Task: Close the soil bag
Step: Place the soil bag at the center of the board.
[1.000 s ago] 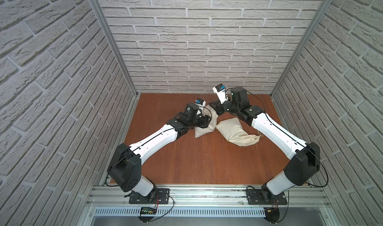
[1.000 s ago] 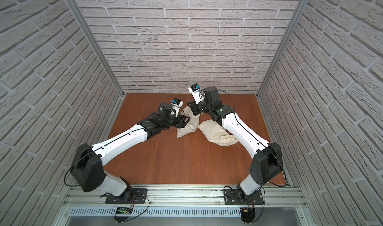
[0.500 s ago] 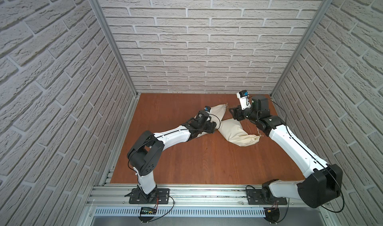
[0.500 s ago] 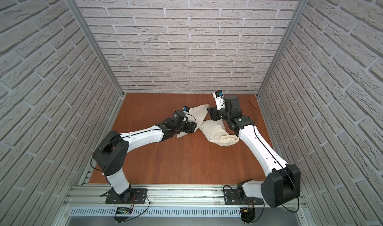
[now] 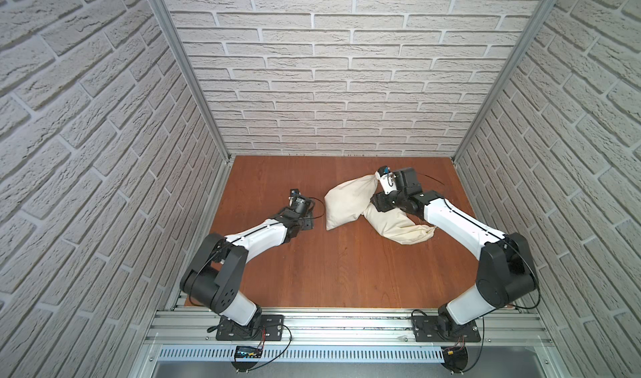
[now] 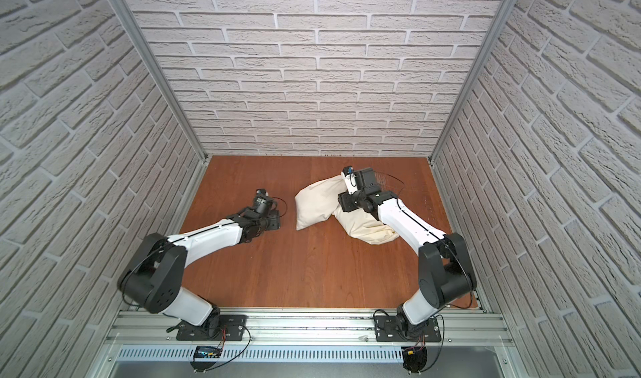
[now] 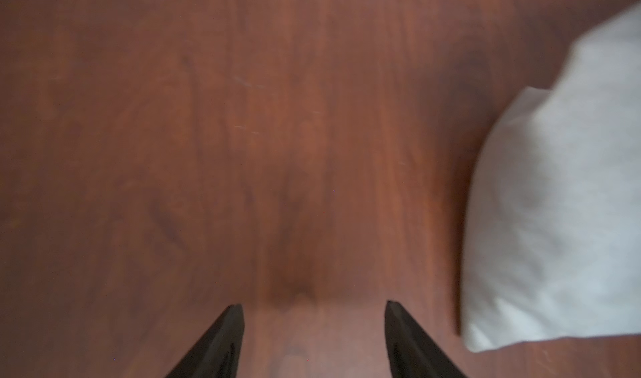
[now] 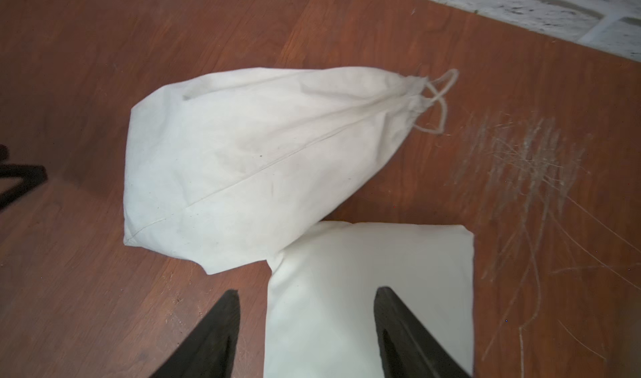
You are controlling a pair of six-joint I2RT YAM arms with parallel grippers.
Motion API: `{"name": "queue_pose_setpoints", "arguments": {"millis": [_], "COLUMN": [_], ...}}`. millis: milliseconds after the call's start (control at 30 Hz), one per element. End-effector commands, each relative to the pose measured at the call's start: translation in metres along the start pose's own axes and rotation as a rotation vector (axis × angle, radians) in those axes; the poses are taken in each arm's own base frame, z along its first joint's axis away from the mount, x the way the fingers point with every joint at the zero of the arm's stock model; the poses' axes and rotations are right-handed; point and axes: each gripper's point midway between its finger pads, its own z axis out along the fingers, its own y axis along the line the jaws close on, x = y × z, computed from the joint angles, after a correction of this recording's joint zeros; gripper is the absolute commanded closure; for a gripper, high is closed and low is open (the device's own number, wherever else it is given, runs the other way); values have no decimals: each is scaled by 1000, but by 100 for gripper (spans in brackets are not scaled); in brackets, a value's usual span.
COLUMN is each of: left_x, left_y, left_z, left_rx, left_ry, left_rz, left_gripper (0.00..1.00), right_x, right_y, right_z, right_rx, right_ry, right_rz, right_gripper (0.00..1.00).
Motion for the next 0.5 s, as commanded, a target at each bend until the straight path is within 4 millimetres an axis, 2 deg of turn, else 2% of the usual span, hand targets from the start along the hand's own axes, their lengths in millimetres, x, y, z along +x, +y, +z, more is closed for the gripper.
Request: {"name": "queue_pose_setpoints", "arguments": {"millis": [0,100,167,233,300,400,467], "left_x": [-13,-27,-28,-25,-21,-16,-10], "left_y": [-1,-45,-83,-114,-136,-151,-144], "left_z": [-21,-39,-40,-30,-11,17,35], "left_rx": [28,106,142,148,120,103,40], "left_ry": [-56,-133,-136,-120,-100,-64,-32], "left_rz": [-7,94,174,232,267,265,265], "left_gripper": [31,24,19,13,8,7,6], "right_x": [-21,-20,-22,-23,-23,-20,-16], "right_y": [5,-3,-10,-18,-27,-34,-35], "right_z": [10,15,12,7,0,-5,-4], "right_rx": [9,53,72,91,117,131,133], "right_ry": [-44,-55,-80,-98,-113,-117,-104], "right_rz": [-33,-4,23,54,82,96,87], "right_gripper": [35,34,33,32,28,24,23]}}
